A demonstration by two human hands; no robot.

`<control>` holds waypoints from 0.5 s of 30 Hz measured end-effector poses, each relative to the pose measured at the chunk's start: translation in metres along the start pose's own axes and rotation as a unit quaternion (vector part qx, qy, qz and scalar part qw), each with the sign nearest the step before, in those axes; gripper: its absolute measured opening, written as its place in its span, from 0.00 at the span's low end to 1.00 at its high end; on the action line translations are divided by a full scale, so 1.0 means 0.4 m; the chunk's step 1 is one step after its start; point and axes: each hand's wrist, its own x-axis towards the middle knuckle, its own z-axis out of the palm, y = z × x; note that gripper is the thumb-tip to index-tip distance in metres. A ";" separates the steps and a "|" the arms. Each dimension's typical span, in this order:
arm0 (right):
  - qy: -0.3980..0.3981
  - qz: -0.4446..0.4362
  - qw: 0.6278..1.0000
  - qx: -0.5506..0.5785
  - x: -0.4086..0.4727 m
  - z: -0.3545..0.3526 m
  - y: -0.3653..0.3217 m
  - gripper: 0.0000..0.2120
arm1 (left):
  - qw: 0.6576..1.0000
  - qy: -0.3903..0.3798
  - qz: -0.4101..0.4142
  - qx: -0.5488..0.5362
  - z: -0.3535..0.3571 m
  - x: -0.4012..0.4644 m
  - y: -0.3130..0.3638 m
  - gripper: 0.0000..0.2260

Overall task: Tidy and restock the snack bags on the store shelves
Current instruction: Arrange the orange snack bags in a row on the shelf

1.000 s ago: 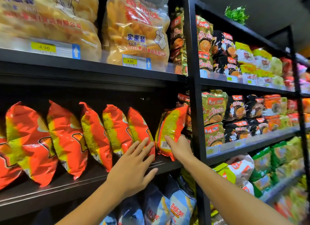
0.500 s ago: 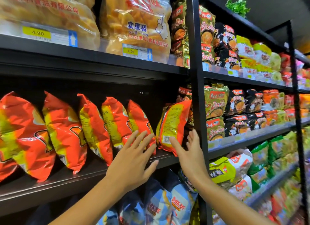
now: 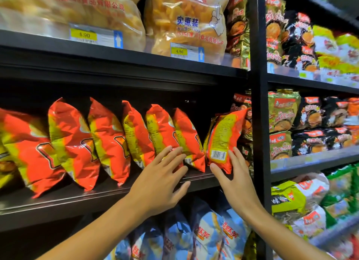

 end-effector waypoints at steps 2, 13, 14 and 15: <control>0.039 -0.069 0.997 -0.023 0.007 0.001 -0.021 0.37 | 1.000 -0.003 -0.001 0.004 0.000 -0.002 0.000 0.22; -0.074 -0.052 0.986 -0.139 0.243 0.123 -0.088 0.36 | 1.000 0.004 -0.003 0.019 -0.001 -0.002 0.008 0.21; -0.045 -0.055 0.990 -0.125 0.250 0.123 -0.084 0.32 | 1.000 0.005 -0.005 0.019 -0.002 -0.002 0.008 0.21; -0.018 -0.055 0.994 -0.092 0.251 0.118 -0.083 0.30 | 1.000 0.006 -0.006 0.018 -0.001 -0.002 0.008 0.21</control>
